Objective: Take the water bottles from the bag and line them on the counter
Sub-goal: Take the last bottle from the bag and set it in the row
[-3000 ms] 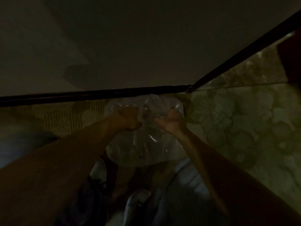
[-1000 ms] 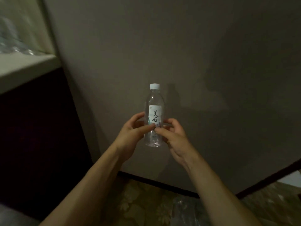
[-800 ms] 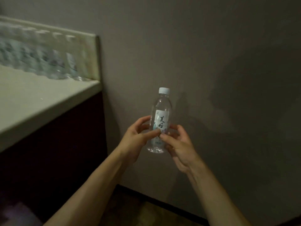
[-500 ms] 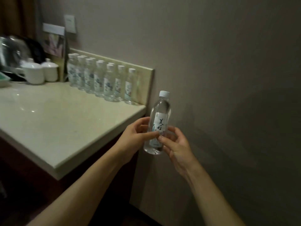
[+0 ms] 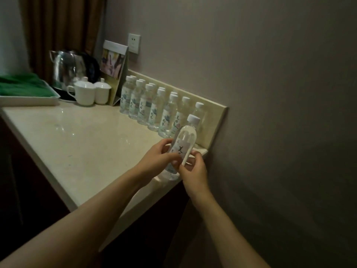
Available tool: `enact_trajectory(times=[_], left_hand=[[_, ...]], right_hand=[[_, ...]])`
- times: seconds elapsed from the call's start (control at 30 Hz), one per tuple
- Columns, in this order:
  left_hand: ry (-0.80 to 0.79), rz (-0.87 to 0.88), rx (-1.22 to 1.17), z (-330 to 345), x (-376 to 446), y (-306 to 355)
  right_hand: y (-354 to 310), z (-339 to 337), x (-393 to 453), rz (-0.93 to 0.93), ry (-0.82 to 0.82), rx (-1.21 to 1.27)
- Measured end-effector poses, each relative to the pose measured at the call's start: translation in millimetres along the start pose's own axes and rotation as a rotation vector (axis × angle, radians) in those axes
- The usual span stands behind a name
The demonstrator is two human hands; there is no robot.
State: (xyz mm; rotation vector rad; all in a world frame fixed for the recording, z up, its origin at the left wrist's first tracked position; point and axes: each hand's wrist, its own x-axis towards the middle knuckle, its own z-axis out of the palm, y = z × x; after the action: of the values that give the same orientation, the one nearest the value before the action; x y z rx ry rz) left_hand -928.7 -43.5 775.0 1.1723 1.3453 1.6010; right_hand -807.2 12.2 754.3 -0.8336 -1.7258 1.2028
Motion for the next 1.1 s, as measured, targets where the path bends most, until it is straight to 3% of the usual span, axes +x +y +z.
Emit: enact_trajectory(times=[0.37,0.67,0.77,1.1], left_hand=[[0.001,0.065,0.101,-35,94,-22],[0.072,0.195,0.589,-52,152,-38],[0.083,0.190,0.586,-56,163,-44],[-0.160,0.145,0.353,-72,184,-53]], right_hand=[[30,35,88,-0.071,0.082,-0.143],[44,52,132,0.004,0.227,-0.243],[47,59,144,0.035,0.312,-0.260],[49,81,172,0.155,0.502,-0.441]])
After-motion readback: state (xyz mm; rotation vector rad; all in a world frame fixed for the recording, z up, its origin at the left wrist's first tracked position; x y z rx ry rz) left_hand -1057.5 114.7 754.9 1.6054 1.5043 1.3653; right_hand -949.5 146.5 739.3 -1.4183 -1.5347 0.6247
